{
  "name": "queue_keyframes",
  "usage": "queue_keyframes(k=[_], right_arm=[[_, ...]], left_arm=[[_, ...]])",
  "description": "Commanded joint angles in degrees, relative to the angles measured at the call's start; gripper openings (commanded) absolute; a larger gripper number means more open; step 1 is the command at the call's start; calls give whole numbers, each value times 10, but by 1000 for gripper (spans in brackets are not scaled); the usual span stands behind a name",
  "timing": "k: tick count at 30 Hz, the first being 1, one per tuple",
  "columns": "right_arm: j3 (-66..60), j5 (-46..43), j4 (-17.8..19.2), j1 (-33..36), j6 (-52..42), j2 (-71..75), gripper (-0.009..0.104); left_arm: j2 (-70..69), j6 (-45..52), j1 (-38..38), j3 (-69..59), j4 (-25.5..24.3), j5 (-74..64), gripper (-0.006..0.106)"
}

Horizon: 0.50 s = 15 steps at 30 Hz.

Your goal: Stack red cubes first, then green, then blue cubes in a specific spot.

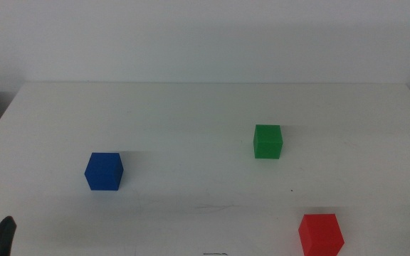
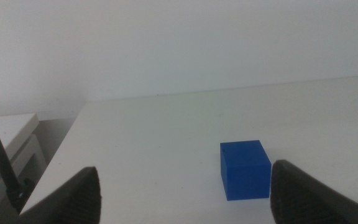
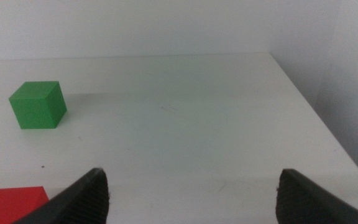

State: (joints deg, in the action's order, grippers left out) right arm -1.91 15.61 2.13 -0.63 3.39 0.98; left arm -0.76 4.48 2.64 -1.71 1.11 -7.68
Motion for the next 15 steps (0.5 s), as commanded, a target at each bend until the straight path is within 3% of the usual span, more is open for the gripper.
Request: queue_keyframes(k=[1,6,13,15], right_arm=[[24,-40,-9,-2,-3,-1,94],[107,22,-59,-2,-3,-54,94],[262,182,-72,-2,-3,-185,94],[303,186,-66,-2,-6,-233,94]], left_arm=[[-11,-3,1,2,5,48,94],[-11,-4,1,2,5,48,94],[-11,-4,1,2,5,48,94],[-11,-4,1,2,5,48,94]])
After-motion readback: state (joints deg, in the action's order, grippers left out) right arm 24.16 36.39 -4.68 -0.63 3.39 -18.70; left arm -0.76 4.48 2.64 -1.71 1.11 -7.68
